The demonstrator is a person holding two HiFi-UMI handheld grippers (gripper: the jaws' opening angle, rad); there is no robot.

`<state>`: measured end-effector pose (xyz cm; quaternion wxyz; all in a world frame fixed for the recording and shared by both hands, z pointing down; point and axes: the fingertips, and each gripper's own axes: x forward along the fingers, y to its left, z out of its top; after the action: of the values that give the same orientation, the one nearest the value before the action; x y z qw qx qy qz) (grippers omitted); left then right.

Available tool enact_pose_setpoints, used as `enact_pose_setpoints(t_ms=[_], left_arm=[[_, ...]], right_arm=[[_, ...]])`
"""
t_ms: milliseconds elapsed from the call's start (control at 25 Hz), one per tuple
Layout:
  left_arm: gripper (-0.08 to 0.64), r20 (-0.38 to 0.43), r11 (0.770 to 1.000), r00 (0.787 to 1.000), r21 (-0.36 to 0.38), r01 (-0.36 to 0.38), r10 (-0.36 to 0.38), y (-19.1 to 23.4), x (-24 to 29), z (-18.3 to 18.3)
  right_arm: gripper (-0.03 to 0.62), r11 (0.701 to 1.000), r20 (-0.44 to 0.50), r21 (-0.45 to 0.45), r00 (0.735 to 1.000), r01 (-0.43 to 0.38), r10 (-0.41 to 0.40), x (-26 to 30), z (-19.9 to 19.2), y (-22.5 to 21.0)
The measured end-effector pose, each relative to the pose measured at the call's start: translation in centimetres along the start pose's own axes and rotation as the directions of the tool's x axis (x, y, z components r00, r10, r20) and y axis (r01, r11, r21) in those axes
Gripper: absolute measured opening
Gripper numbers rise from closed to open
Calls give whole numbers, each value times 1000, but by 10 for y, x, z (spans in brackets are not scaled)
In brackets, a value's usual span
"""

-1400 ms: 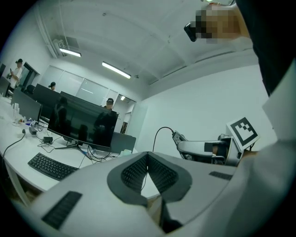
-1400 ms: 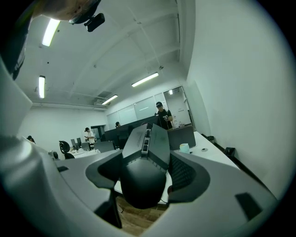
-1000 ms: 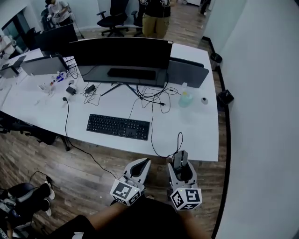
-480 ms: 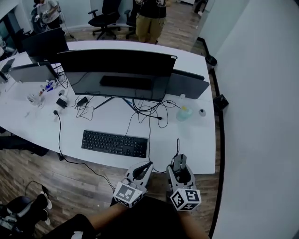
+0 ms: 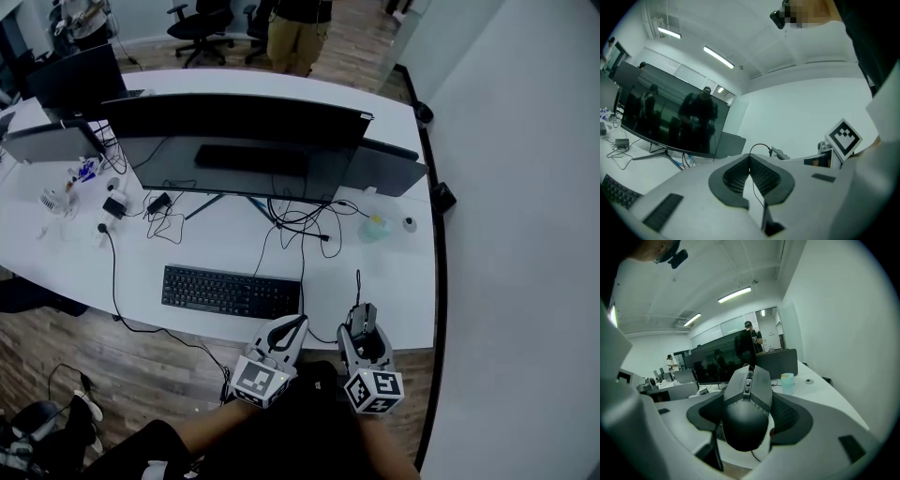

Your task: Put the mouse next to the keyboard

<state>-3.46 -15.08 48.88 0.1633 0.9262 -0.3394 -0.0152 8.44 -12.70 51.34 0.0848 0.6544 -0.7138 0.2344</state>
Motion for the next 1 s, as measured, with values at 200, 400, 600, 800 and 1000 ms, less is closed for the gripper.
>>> enact_pose_setpoints(t_ms=[200,400,600,800,1000], left_arm=[[3,-15,1000,1000,-8,-28,27,9,0,-3],[3,-7,998,998,14,-67,67,22,8,-17],[3,-26,993,993,25,-119,119,39,22,-21],[3,-45,988,990,87,-131,135,45,44,-22],[3,-89,985,984,97,-144,152,46,68,-32]], right_arm=[[310,1000,-44,6,999,5,-4,12,-16,-5],[310,1000,-89,26,996,2,0,28,-35,-13],[310,1000,-136,23,991,-18,21,48,-49,-26],[310,999,-180,31,983,-43,48,75,-64,-37],[310,997,-221,25,972,-74,78,100,-82,-40]])
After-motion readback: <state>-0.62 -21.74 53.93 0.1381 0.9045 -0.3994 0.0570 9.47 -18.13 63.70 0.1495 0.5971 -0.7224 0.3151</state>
